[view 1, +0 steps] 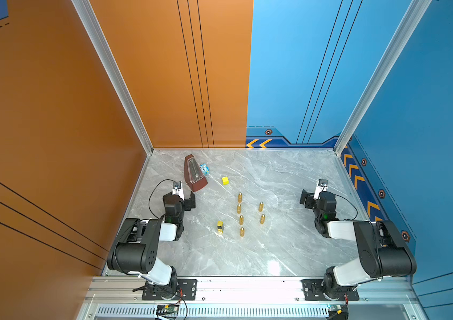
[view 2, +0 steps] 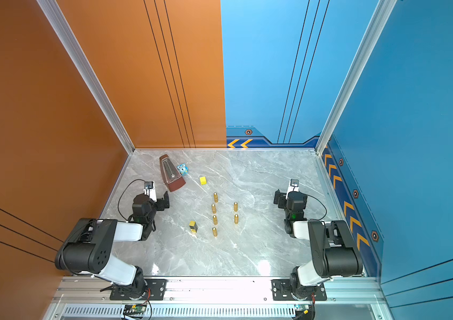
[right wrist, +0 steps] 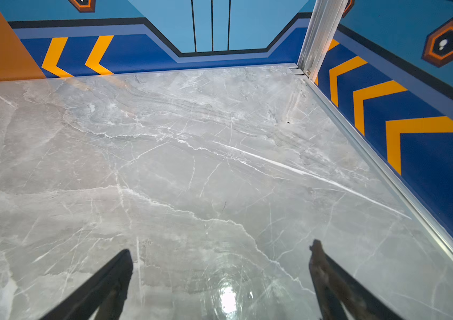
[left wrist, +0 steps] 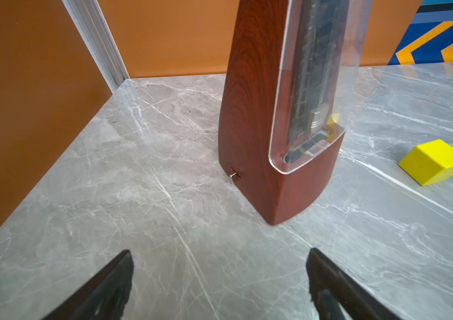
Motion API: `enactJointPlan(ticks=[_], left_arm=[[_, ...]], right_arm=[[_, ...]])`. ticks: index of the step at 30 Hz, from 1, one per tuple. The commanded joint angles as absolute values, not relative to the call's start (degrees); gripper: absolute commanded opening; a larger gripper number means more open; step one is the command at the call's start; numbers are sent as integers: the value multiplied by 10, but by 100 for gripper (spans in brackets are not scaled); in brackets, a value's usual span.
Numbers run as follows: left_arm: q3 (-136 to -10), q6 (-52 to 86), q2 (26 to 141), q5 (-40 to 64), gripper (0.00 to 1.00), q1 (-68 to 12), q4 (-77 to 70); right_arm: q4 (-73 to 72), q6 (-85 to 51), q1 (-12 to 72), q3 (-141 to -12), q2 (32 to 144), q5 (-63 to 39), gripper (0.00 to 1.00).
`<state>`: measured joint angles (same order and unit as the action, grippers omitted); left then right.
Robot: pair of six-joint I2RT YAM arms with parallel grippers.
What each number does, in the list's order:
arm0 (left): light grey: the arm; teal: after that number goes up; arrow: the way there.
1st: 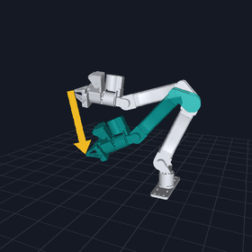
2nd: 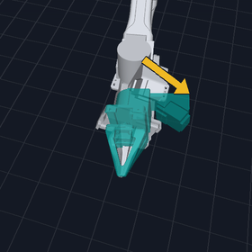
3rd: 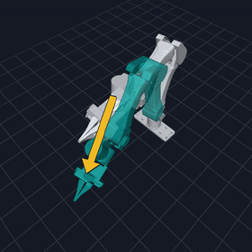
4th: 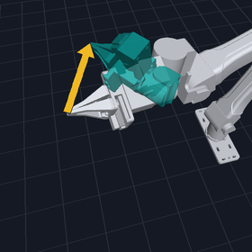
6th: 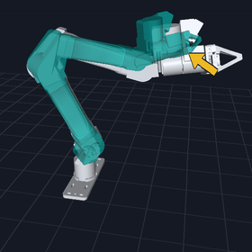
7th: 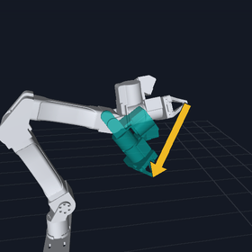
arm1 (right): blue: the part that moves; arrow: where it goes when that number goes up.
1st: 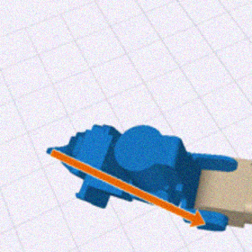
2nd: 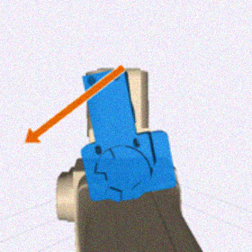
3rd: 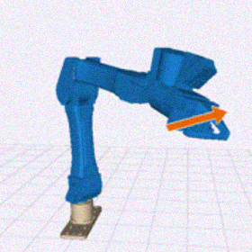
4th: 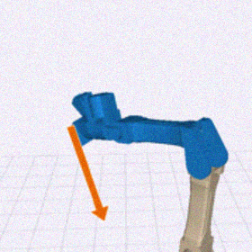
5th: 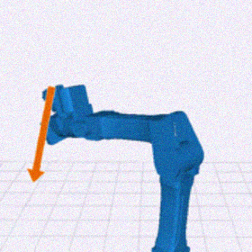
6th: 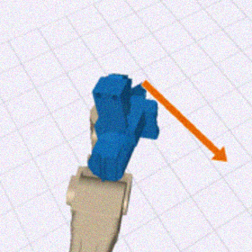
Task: Open the lipstick cap
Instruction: Pick up the lipstick at the center of the board.
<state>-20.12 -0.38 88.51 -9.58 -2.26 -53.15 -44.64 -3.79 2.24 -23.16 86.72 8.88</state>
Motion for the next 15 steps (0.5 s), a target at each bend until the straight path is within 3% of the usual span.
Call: enactJointPlan(ticks=[1, 15], left_arm=[[-204, 8, 880, -117, 98, -19, -527], [-206, 3, 882, -111, 98, -20, -526]], right_arm=[[-460, -32, 18, -229, 869, 80, 100], [-460, -32, 18, -229, 869, 80, 100]])
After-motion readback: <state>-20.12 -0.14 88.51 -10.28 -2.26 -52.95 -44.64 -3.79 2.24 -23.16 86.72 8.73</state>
